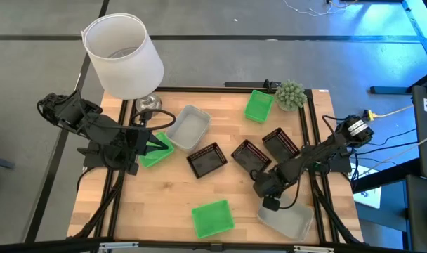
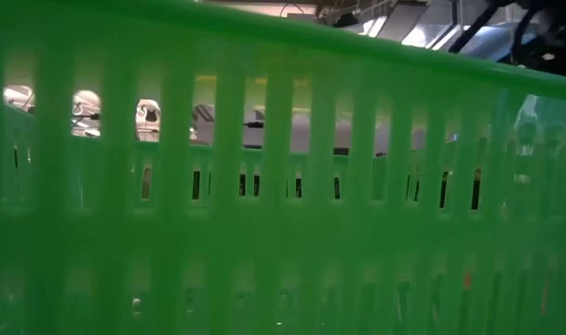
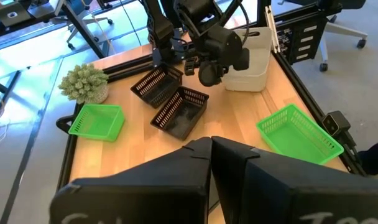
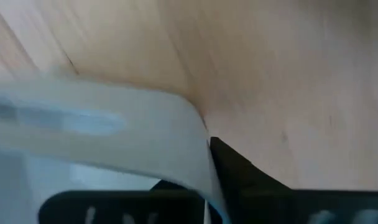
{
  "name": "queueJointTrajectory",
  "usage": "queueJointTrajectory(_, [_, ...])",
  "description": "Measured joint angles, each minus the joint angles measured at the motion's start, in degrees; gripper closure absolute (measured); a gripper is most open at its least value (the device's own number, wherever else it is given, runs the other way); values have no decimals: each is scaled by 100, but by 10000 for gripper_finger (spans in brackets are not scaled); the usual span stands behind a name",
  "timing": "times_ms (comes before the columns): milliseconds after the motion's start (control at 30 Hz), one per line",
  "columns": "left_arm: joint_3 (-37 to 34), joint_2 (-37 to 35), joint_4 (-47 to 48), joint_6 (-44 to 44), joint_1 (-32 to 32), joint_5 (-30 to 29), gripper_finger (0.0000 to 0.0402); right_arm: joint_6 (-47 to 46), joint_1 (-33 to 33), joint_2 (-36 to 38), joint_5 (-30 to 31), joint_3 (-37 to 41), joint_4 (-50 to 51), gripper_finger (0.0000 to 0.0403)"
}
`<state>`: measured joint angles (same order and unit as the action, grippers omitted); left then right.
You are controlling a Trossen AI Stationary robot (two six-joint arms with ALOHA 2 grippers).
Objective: Stack baskets by color
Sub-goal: Stack the bottom gray bin on top of the top gray bin
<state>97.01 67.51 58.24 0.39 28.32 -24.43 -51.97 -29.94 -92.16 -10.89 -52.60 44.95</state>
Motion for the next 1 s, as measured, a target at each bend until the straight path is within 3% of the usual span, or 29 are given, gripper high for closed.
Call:
queueJointTrajectory(200, [0,0,2,0,0,0,398,596,236,0,-140,-663,707,398])
queueJointTrajectory(367, [0,0,3,0,0,0,398,1624,559,0,329,-1858,2107,400])
queueJointTrajectory(633, [0,0,2,17,0,-22,398,4071,1270,-175,1944,-3799,3740,401])
queueJointTrajectory(800, [0,0,4,361,0,-76,398,5607,1732,-497,3040,-4738,3937,402])
queueJointTrajectory(1000, [0,0,2,1069,0,-127,398,7278,2242,-986,4397,-5678,3495,402])
